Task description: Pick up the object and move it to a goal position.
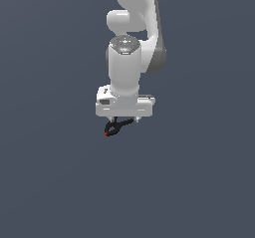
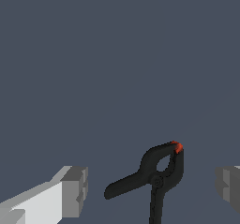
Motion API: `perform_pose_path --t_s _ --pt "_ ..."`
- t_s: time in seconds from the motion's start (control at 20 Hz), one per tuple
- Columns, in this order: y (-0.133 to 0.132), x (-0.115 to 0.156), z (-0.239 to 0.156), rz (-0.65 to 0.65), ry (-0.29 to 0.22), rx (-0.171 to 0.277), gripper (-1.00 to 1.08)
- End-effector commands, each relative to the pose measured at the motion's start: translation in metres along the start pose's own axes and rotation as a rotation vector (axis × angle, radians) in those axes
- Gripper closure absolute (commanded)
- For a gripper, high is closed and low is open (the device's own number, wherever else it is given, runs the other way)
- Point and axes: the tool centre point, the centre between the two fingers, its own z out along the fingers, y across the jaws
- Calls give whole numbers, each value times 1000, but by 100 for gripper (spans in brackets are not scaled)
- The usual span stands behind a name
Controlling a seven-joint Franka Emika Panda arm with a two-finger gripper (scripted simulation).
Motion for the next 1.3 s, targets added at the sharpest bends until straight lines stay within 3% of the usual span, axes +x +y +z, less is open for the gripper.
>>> perform_pose_path --t_s 0.0,0.45,0.9,1.25 --pt "0 0 0 0 0 0 -92" --pt "29 -1 -7 1 12 -21 -92" --pt "29 -1 -6 4 12 -20 -92" --pt "30 -9 9 77 3 -11 -92"
